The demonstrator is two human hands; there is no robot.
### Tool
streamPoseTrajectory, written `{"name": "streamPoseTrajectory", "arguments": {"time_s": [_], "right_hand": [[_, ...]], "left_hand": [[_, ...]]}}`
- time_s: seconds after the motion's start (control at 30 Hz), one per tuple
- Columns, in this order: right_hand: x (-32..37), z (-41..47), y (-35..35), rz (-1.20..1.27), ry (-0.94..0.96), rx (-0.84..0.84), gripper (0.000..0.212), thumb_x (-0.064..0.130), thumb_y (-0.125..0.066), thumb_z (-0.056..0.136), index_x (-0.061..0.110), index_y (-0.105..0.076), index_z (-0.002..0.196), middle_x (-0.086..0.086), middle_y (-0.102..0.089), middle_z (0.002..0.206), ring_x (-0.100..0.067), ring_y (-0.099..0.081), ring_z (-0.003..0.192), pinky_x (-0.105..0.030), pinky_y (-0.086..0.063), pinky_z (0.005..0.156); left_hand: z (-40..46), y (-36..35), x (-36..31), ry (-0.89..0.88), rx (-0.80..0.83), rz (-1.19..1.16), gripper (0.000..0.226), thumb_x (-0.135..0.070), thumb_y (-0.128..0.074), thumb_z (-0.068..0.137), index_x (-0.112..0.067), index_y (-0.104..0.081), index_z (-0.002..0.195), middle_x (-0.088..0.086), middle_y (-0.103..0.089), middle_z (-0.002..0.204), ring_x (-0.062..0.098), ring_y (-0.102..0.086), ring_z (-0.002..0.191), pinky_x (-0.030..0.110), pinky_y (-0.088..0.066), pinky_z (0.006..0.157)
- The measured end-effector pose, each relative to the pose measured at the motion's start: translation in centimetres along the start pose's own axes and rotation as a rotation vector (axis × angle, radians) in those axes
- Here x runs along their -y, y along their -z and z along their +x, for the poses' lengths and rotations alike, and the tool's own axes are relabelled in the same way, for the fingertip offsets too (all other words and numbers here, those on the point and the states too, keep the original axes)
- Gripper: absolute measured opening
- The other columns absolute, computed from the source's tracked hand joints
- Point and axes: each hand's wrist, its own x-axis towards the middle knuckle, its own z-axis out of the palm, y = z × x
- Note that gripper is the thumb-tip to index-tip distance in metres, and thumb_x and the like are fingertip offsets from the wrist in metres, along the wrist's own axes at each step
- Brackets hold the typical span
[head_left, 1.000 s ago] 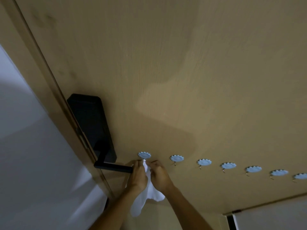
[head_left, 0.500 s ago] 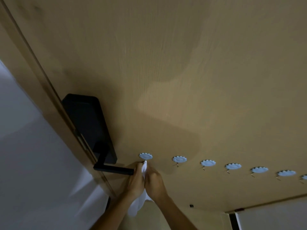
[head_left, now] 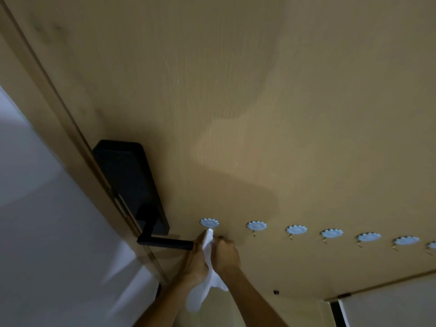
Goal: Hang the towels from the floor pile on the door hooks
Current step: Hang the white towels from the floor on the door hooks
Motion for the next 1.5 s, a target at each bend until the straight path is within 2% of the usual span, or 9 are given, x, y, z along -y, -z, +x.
{"name": "streamPoseTrajectory", "arguments": {"time_s": [0.2, 0.43, 0.53, 0.6, 0.7, 0.77, 1.03, 1.2, 1.5], "right_hand": [[-2.5, -2.1, 0.1, 0.010, -0.038, 0.124, 0.042, 0.024, -0.039, 0.096, 0.014, -0.040, 0.137, -0.010, -0.049, 0.133, -0.027, -0.043, 0.127, -0.032, -0.037, 0.103], [-7.3, -6.5, 2.9, -0.021, -0.069, 0.052, 0.044, 0.033, -0.033, 0.099, 0.015, -0.041, 0.138, -0.009, -0.042, 0.140, -0.027, -0.037, 0.131, -0.034, -0.031, 0.106], [-12.0, -10.5, 4.8, -0.051, -0.139, -0.012, 0.046, 0.035, -0.033, 0.099, 0.013, -0.038, 0.139, -0.009, -0.036, 0.145, -0.027, -0.032, 0.134, -0.036, -0.028, 0.108], [-15.9, -14.0, 5.9, -0.044, -0.215, -0.065, 0.047, 0.038, -0.034, 0.099, 0.013, -0.038, 0.139, -0.010, -0.034, 0.147, -0.027, -0.029, 0.136, -0.038, -0.026, 0.109], [-22.8, -20.8, 6.9, -0.019, -0.358, -0.133, 0.049, 0.041, -0.035, 0.098, 0.014, -0.039, 0.139, -0.011, -0.032, 0.148, -0.027, -0.028, 0.137, -0.039, -0.025, 0.110], [-27.7, -26.4, 7.1, -0.005, -0.464, -0.165, 0.049, 0.041, -0.036, 0.098, 0.014, -0.040, 0.138, -0.011, -0.033, 0.148, -0.028, -0.029, 0.137, -0.038, -0.024, 0.111], [-42.7, -51.4, 4.9, 0.124, -0.920, -0.249, 0.047, 0.043, -0.035, 0.097, 0.015, -0.045, 0.134, -0.011, -0.036, 0.144, -0.030, -0.031, 0.134, -0.041, -0.029, 0.108], [-48.0, -64.8, 1.2, 0.267, -1.183, -0.240, 0.044, 0.039, -0.038, 0.096, 0.012, -0.047, 0.130, -0.012, -0.039, 0.138, -0.033, -0.037, 0.127, -0.042, -0.034, 0.103], [-55.6, -76.1, -4.4, 0.502, -1.359, -0.181, 0.039, 0.027, -0.037, 0.097, 0.010, -0.046, 0.131, -0.013, -0.042, 0.135, -0.029, -0.040, 0.125, -0.036, -0.035, 0.101]], "left_hand": [[-1.8, -0.4, -0.6, 0.097, 0.036, 0.213, 0.046, -0.032, -0.042, 0.098, -0.013, -0.032, 0.139, 0.009, -0.042, 0.141, 0.022, -0.046, 0.126, 0.031, -0.041, 0.105], [-4.9, -2.5, -5.0, -0.278, 0.050, 0.561, 0.043, -0.023, -0.032, 0.098, -0.013, -0.034, 0.139, 0.007, -0.036, 0.143, 0.023, -0.033, 0.135, 0.034, -0.029, 0.112], [-7.4, -5.3, -8.2, -0.502, -0.010, 0.630, 0.050, -0.033, -0.021, 0.089, -0.021, -0.047, 0.129, 0.000, -0.045, 0.133, 0.019, -0.042, 0.128, 0.030, -0.032, 0.108], [-9.5, -7.7, -11.0, -0.583, -0.115, 0.672, 0.047, -0.035, -0.031, 0.089, -0.018, -0.056, 0.125, -0.001, -0.049, 0.129, 0.016, -0.048, 0.123, 0.027, -0.036, 0.105], [-13.6, -13.5, -15.3, -0.588, 0.183, 0.729, 0.059, -0.038, -0.036, 0.096, -0.013, -0.022, 0.148, 0.005, -0.017, 0.156, 0.024, -0.017, 0.144, 0.039, -0.017, 0.116], [-17.1, -18.1, -18.3, -0.645, 0.258, 0.776, 0.063, -0.041, -0.037, 0.096, -0.015, -0.016, 0.150, 0.004, -0.009, 0.158, 0.025, -0.008, 0.146, 0.044, -0.014, 0.116], [-34.7, -36.7, -26.0, -0.961, 0.518, 0.899, 0.063, -0.041, -0.039, 0.096, -0.011, -0.020, 0.149, 0.011, -0.016, 0.156, 0.028, -0.015, 0.144, 0.037, -0.020, 0.117], [-45.2, -46.6, -27.7, -1.119, 0.712, 1.061, 0.057, -0.043, -0.037, 0.095, -0.013, -0.030, 0.143, 0.011, -0.025, 0.149, 0.030, -0.026, 0.138, 0.045, -0.029, 0.111], [-53.8, -60.1, -30.4, -1.250, 0.870, 1.303, 0.050, -0.037, -0.041, 0.094, -0.013, -0.035, 0.138, 0.014, -0.027, 0.144, 0.033, -0.029, 0.133, 0.044, -0.031, 0.108]]}}
